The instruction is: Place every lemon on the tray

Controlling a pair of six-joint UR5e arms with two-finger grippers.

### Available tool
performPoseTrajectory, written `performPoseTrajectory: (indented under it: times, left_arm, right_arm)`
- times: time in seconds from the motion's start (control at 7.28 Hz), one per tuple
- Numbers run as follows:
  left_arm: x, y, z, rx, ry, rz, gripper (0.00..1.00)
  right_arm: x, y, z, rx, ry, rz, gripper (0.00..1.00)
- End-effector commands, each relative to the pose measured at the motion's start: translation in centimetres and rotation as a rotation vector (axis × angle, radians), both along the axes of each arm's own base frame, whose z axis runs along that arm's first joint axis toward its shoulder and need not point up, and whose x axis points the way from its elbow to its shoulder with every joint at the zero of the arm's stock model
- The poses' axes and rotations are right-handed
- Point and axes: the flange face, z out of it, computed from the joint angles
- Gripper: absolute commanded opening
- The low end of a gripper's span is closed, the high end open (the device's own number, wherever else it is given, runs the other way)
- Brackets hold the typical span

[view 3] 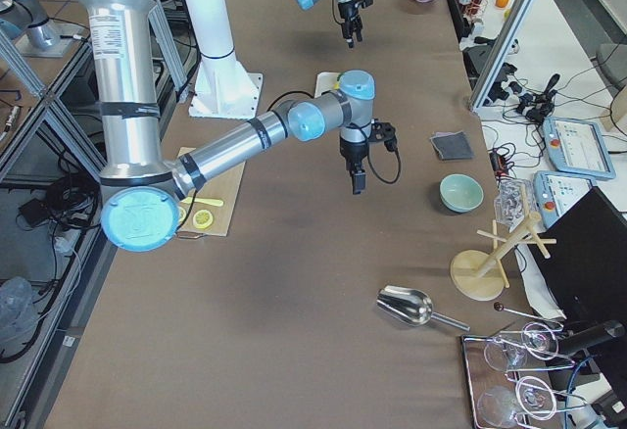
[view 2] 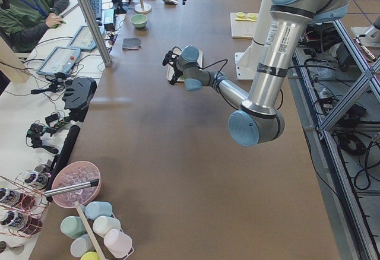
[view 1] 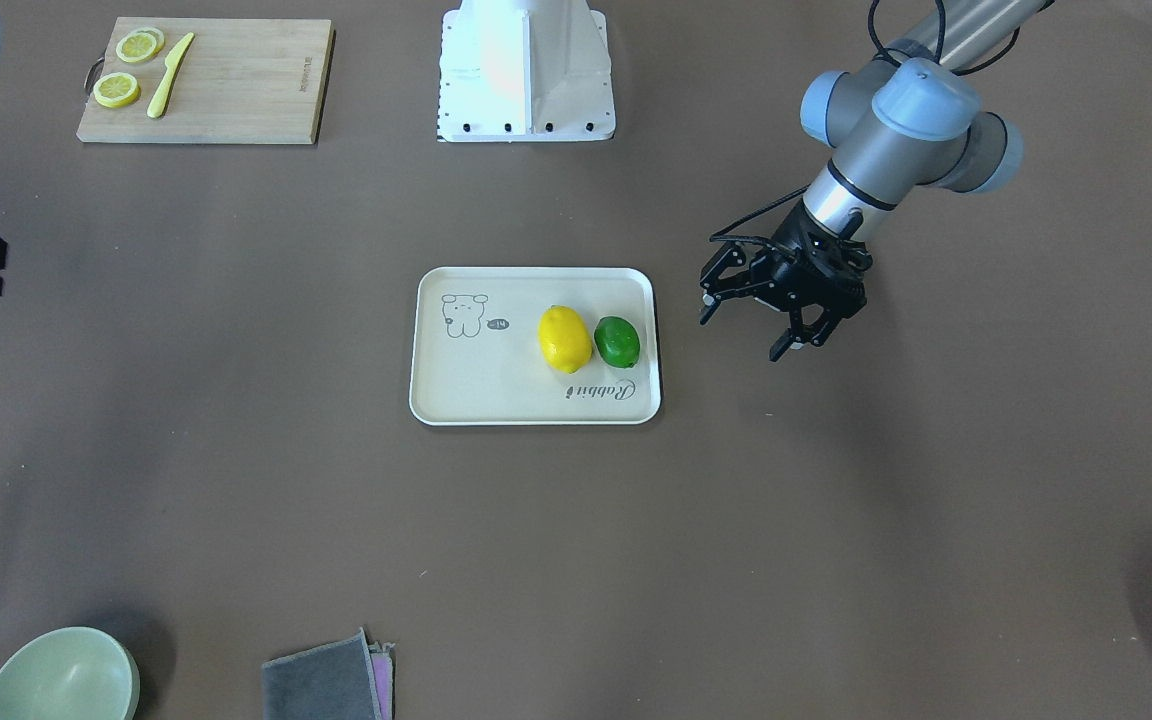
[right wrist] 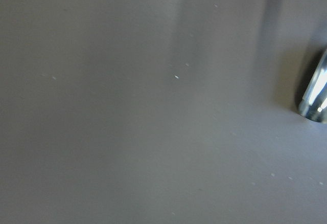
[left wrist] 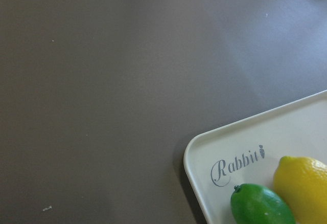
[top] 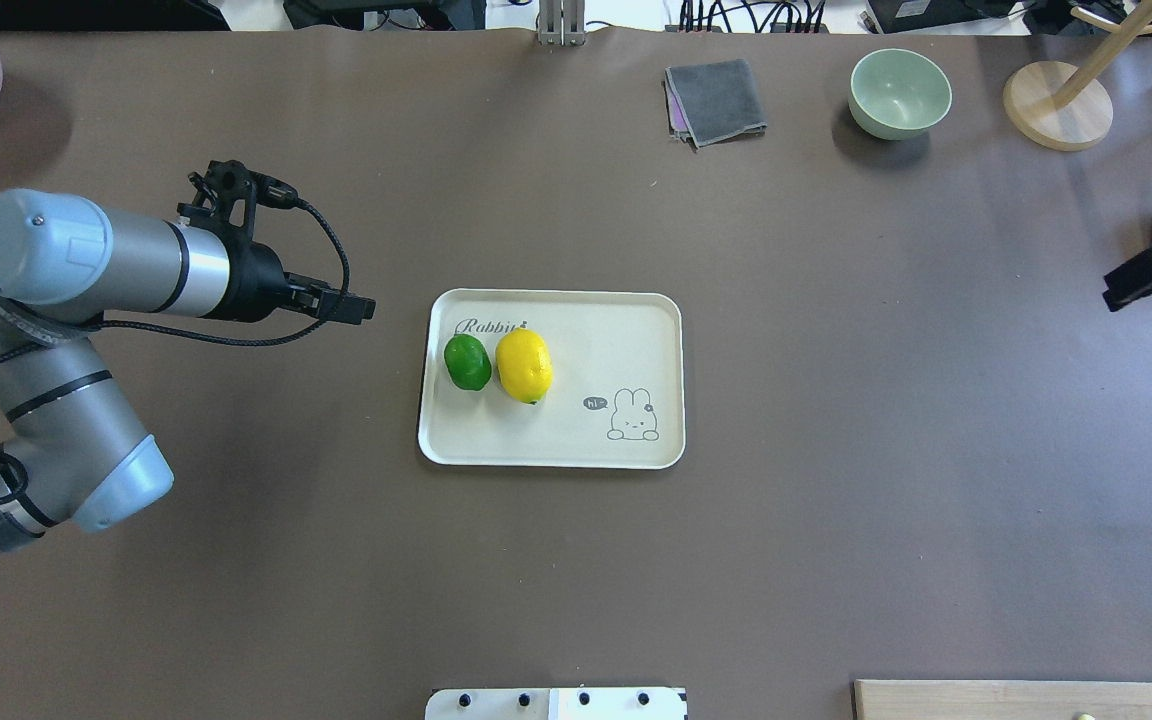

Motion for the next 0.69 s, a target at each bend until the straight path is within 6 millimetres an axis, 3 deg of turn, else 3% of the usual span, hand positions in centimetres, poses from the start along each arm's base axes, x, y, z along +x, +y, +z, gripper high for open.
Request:
performPoseTrajectory:
  times: [0.0,0.14,0.27,0.41,0.55]
  left_arm:
    - [-9.3,-5.0,1.9,0.012,-0.072,0.084,0.99]
    - [-13.1,-6.8,2.8,0.034,-0.125,0.106,0.99]
    - [-19.2,-9.0,3.9,0.02,-0.168,0.116,0.99]
    - [-25.3,-10.8,5.9,0.069,-0.268,0.163,0.99]
    - [-30.8,-11.2,9.2,0.122,-0.367,0.23,0.99]
  right_arm:
    - [9.8,3.6,7.6,0.015,-0.012,-0.071,1.0]
    - [12.9,4.3,10.3,0.012,-0.064,-0.075,1.0]
    - [13.9,7.0,13.8,-0.044,-0.105,-0.078,1.0]
    - [14.0,7.8,14.9,-0.075,-0.114,-0.07,1.0]
    - [14.0,8.0,16.6,-0.109,-0.118,-0.068,1.0]
